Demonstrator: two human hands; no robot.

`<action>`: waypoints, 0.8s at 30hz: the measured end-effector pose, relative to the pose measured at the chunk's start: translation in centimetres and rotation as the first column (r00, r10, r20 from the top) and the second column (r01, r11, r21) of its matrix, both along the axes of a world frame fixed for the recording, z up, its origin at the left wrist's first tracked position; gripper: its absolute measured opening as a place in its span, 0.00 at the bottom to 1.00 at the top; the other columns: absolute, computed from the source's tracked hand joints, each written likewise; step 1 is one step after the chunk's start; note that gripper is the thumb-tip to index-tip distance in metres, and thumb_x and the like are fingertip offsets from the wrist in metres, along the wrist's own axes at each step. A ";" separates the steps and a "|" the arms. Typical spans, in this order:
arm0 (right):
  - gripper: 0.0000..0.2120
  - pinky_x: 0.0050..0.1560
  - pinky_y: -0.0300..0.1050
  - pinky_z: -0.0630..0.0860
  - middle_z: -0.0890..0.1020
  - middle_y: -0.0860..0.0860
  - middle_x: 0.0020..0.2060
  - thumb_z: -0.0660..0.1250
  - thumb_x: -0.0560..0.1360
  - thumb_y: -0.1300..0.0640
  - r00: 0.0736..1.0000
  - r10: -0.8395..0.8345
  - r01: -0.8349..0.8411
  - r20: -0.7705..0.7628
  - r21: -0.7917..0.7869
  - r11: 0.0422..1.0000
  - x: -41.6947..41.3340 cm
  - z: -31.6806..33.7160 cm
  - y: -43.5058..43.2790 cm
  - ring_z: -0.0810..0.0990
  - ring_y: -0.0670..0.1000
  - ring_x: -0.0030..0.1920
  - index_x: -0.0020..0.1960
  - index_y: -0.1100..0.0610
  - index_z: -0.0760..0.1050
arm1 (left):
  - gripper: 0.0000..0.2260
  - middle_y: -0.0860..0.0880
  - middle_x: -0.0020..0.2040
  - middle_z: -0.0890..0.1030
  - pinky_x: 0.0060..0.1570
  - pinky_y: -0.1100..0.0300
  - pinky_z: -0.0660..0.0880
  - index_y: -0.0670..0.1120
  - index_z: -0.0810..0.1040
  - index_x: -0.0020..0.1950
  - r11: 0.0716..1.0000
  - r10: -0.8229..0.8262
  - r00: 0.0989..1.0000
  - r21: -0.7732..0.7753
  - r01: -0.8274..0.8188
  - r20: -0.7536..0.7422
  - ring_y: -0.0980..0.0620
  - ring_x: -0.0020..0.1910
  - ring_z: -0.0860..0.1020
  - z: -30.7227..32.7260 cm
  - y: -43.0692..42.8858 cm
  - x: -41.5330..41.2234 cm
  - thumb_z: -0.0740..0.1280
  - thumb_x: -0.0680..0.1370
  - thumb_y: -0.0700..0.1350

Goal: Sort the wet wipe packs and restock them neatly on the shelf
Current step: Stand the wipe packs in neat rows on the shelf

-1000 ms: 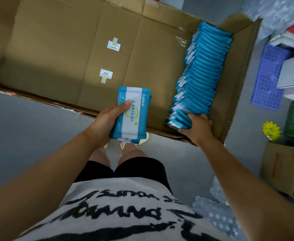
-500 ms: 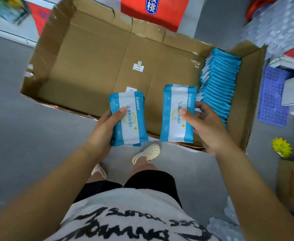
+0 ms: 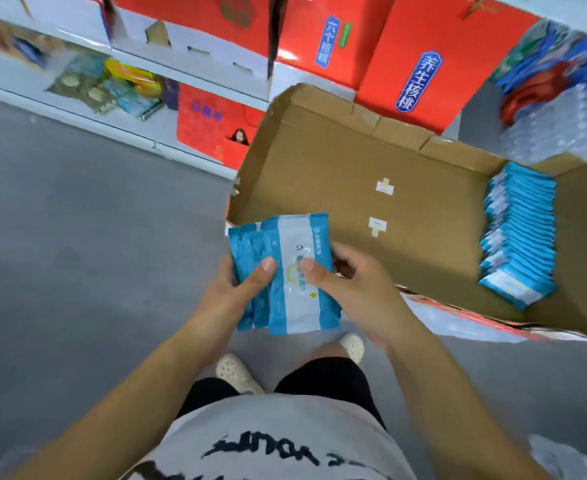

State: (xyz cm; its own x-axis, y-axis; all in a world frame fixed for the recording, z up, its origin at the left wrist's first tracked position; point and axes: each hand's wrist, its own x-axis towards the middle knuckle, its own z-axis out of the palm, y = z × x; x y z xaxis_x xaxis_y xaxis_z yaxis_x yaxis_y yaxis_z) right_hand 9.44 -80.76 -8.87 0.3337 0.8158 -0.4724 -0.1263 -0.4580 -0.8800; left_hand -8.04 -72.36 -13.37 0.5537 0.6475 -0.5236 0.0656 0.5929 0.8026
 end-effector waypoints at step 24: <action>0.12 0.37 0.44 0.81 0.86 0.55 0.51 0.67 0.80 0.57 0.897 -0.253 0.290 -0.361 0.050 0.956 -5.7 2.7 40.1 0.86 0.51 0.46 0.62 0.57 0.77 | 0.27 0.45 0.59 0.86 0.50 0.49 0.83 0.50 0.76 0.70 0.979 0.205 0.978 -0.002 -0.205 0.048 0.45 0.55 0.86 6.2 41.0 -8.4 0.75 0.71 0.54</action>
